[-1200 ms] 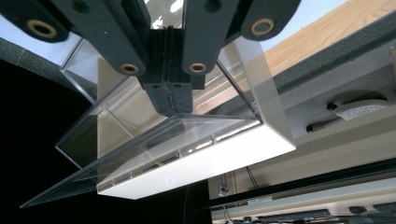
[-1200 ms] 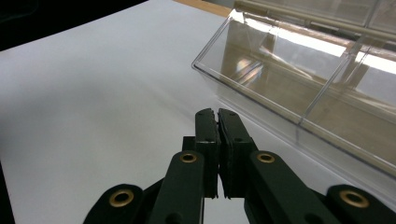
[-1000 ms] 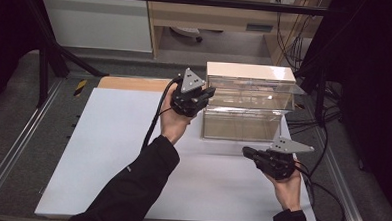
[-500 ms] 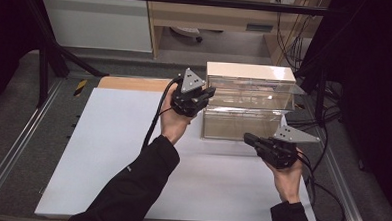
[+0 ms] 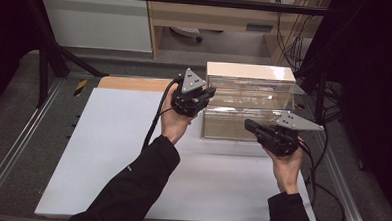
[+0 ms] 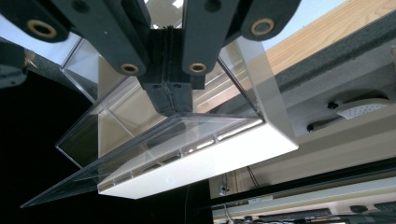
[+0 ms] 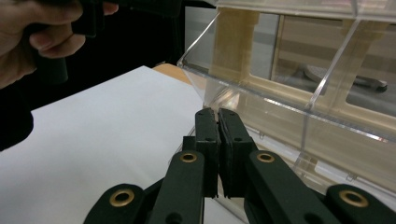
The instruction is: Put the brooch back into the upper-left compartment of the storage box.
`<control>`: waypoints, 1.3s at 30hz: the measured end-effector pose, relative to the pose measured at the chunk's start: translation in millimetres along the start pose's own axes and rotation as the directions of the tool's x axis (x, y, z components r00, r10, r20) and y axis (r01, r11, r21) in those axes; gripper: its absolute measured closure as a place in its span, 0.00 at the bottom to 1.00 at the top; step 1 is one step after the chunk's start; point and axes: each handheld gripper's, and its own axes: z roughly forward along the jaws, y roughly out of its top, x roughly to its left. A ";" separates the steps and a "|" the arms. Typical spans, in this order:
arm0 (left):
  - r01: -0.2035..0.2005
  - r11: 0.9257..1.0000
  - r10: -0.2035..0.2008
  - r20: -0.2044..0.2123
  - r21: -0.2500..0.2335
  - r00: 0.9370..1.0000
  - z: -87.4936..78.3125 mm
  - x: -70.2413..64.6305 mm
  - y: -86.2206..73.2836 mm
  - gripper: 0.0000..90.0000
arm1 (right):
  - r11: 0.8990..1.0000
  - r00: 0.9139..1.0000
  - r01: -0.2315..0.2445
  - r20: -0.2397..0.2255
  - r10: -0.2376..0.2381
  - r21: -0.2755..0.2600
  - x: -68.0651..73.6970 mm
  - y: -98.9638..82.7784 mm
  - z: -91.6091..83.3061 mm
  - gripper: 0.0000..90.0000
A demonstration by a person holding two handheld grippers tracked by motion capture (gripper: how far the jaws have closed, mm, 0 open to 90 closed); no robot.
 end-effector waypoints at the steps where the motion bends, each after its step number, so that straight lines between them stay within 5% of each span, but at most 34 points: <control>1: -0.002 1.000 0.002 0.001 0.002 1.000 -0.1 0.2 0.0 1.00 | 1.000 1.000 0.001 0.002 -0.001 -0.002 -0.6 2.0 0.6 0.98; 39: 0.001 1.000 -0.001 0.004 -0.006 1.000 1.3 -0.6 -0.1 1.00 | 0.999 0.995 -0.021 0.098 0.023 -0.028 -25.2 38.8 52.7 0.98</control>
